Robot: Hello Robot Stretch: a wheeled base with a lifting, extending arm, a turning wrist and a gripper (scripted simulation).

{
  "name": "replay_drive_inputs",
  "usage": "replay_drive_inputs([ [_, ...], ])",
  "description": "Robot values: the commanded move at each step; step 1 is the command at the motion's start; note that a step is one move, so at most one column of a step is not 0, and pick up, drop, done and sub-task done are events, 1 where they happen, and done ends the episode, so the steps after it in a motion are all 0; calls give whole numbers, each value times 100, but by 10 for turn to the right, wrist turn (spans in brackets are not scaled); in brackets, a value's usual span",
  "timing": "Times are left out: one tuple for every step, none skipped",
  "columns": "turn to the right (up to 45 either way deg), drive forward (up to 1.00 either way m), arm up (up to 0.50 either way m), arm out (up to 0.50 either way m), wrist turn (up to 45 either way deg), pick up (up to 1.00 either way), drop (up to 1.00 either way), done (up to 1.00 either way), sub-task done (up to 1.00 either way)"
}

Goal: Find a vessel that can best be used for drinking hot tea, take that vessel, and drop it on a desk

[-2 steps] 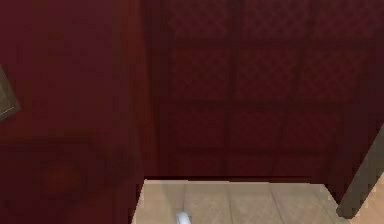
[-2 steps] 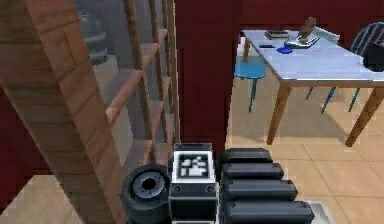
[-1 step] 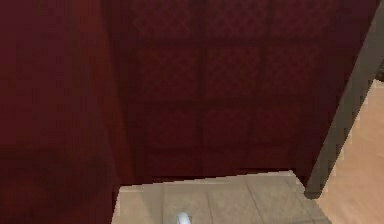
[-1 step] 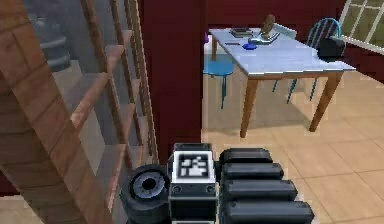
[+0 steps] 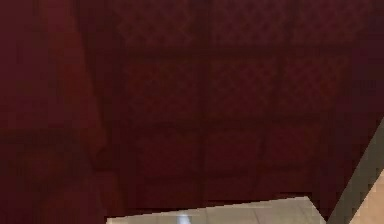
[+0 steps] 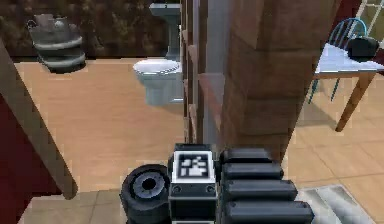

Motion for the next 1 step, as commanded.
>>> replay_drive_inputs([
  [330, 0, 0, 0, 0, 0, 0, 0, 0],
])
